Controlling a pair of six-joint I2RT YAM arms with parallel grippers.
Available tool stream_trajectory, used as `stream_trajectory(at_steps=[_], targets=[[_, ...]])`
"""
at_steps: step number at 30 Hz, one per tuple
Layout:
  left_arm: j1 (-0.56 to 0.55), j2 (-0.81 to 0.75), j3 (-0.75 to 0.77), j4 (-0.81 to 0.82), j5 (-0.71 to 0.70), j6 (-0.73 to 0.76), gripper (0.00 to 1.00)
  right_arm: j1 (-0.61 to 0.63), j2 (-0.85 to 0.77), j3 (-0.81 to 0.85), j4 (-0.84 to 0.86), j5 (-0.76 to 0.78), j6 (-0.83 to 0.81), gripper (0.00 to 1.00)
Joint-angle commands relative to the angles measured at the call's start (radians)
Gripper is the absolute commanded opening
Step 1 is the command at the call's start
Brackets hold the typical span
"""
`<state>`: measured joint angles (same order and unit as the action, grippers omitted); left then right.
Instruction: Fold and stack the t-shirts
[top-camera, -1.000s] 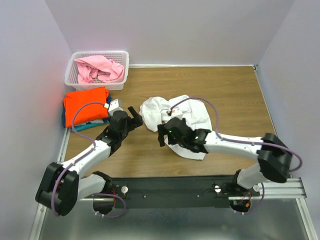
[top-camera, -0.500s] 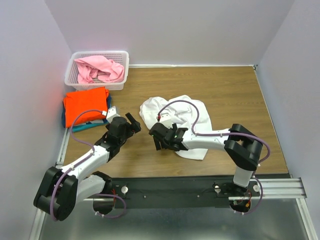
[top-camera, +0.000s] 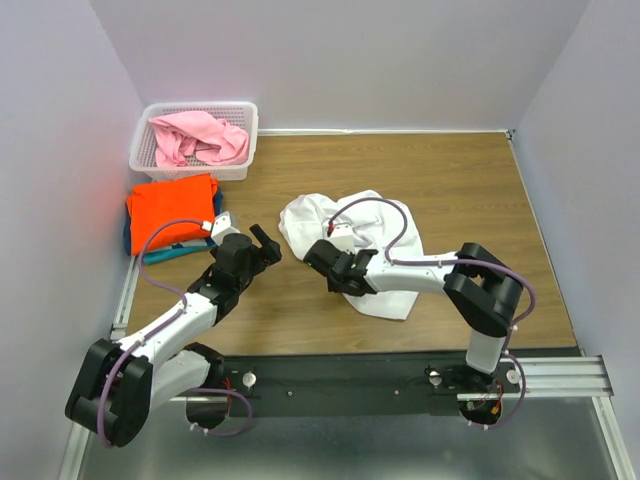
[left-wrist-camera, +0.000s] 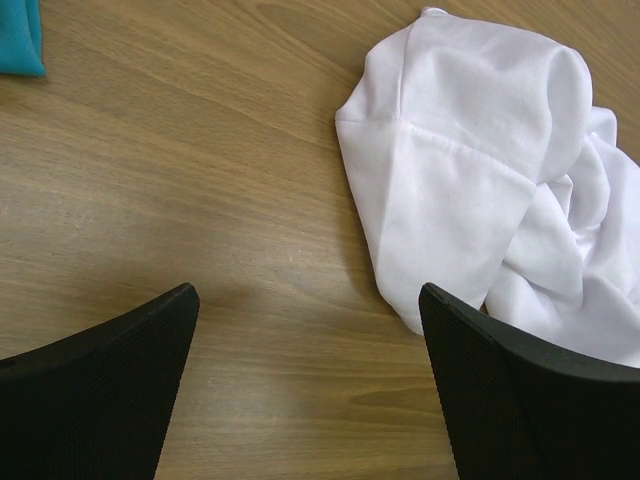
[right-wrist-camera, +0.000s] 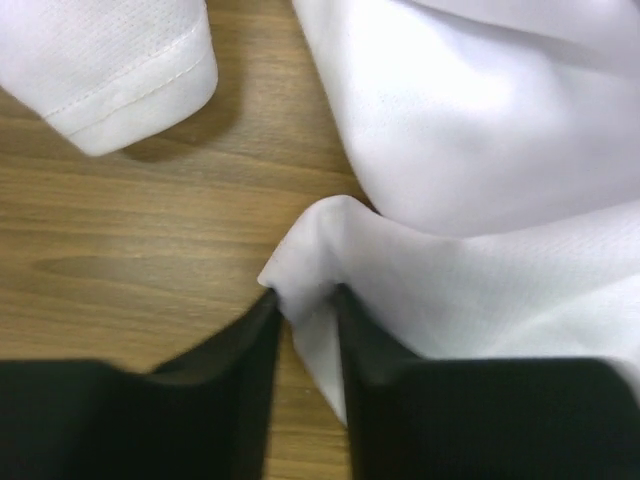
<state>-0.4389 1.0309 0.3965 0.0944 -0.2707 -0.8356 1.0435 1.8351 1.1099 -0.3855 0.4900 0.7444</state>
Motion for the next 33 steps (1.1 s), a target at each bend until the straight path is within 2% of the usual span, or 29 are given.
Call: stream_trajectory(at_steps=[1,3,6,13,19,25,33], targets=[[0.0,-0.015,-0.007,0.001,-0.025,-0.002,0.98,-0.014,0.038,-0.018,-0.027,0.018,0.052,0.28],[0.0,-0.011,-0.005,0.002,-0.015,0.001,0.98,-0.014,0.024,-0.025,-0.027,0.042,0.061,0.2],[0.0,0.004,-0.004,0.013,0.007,0.015,0.98,-0.016,-0.02,-0.035,-0.027,0.073,0.062,0.01],[-0.043,0.046,-0.002,0.1,0.093,0.076,0.98,-0.016,-0.215,-0.061,-0.027,0.107,-0.003,0.01],[-0.17,0.133,0.064,0.133,0.071,0.099,0.98,-0.053,-0.425,-0.125,-0.046,0.139,-0.03,0.01],[-0.239,0.287,0.168,0.137,0.047,0.102,0.98,-0.19,-0.606,-0.2,-0.072,0.148,-0.031,0.01],[-0.282,0.488,0.33,0.096,0.018,0.121,0.98,-0.307,-0.691,-0.255,-0.093,0.145,-0.043,0.01]])
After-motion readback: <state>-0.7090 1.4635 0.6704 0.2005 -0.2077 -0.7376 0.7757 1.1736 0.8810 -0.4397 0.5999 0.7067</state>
